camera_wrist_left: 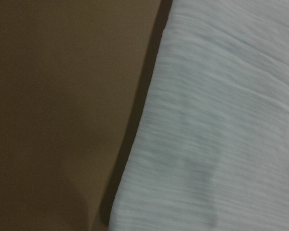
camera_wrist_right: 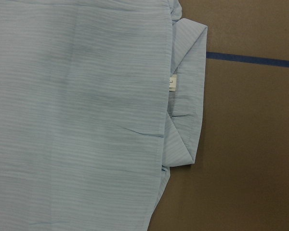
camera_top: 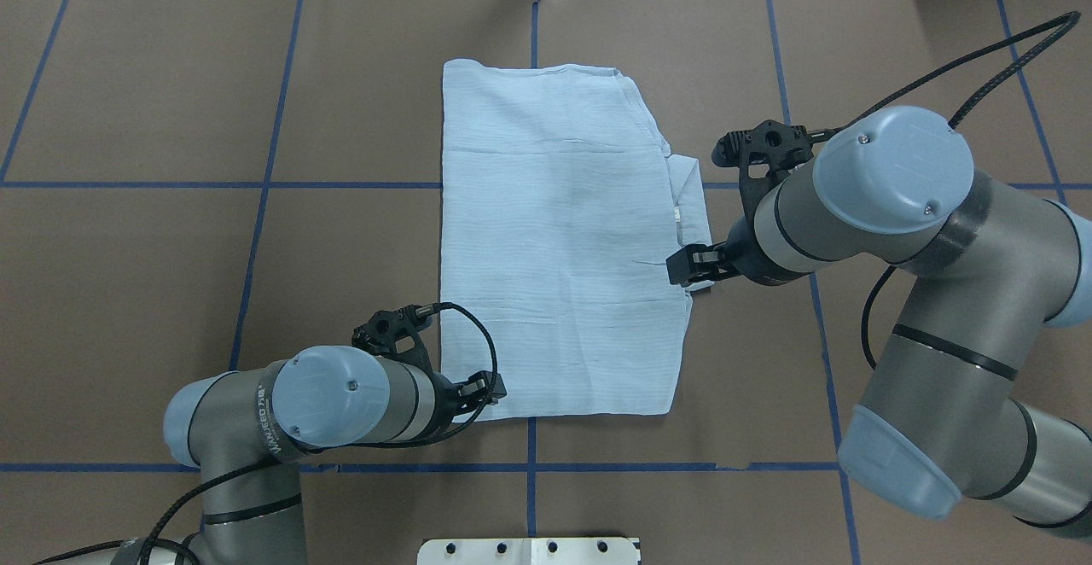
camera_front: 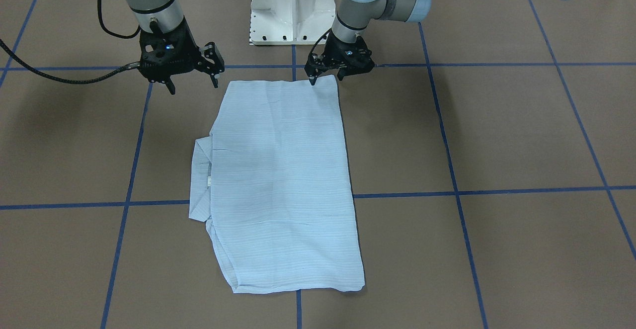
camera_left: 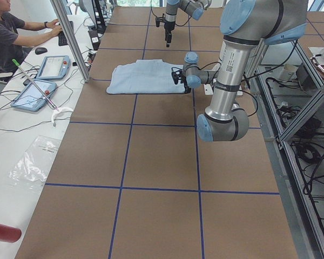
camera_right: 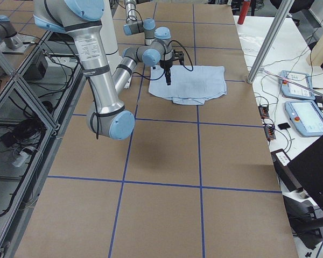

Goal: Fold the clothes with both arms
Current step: 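Move both grippers to the folded shirt's side edges, then lower both grippers to the shirt corners nearest the robot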

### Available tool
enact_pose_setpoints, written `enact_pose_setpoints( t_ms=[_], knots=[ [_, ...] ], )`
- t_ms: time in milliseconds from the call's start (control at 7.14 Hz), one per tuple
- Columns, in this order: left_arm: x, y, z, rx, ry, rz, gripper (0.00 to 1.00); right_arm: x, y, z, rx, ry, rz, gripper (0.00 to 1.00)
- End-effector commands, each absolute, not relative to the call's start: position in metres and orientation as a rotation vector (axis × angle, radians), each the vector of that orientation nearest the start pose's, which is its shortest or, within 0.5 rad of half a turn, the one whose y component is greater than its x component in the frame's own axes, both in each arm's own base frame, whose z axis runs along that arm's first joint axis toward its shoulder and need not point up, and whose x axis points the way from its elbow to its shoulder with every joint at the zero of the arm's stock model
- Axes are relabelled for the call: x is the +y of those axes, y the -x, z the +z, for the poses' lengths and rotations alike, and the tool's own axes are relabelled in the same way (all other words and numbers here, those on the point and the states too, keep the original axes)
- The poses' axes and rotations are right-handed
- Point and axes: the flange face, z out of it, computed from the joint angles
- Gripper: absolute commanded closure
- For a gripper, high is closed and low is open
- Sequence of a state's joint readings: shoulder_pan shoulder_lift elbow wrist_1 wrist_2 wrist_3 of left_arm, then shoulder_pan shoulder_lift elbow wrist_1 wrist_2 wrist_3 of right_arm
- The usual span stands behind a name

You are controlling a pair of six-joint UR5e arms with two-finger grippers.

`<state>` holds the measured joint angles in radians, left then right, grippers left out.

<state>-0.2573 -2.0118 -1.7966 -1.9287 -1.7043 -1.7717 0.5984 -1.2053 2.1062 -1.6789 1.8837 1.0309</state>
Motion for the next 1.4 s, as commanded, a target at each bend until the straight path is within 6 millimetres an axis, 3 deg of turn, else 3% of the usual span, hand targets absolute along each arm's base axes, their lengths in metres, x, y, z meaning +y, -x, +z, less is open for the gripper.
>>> enact_pose_setpoints(
  t_ms=[0, 280, 840, 980, 1120, 1260],
  knots=[
    [-0.275, -0.577, 0.273, 1.024, 0.096, -0.348, 0.31, -0.385, 0.382, 0.246, -0.824, -0.176, -0.068, 0.00],
    [-0.276, -0.577, 0.271, 1.029, 0.094, -0.347, 0.52, -0.385, 0.381, 0.245, -0.827, -0.178, -0.069, 0.00],
    [-0.282, -0.570, 0.267, 1.037, 0.088, -0.356, 0.74, -0.385, 0.381, 0.244, -0.828, -0.179, -0.069, 0.00],
    [-0.285, -0.568, 0.264, 1.044, 0.086, -0.362, 0.92, -0.385, 0.381, 0.244, -0.828, -0.180, -0.070, 0.00],
    [-0.288, -0.567, 0.261, 1.050, 0.083, -0.366, 1.00, -0.385, 0.381, 0.242, -0.831, -0.183, -0.069, 0.00],
    [-0.293, -0.564, 0.261, 1.051, 0.080, -0.373, 1.00, -0.385, 0.382, 0.242, -0.831, -0.182, -0.069, 0.00]
  ],
)
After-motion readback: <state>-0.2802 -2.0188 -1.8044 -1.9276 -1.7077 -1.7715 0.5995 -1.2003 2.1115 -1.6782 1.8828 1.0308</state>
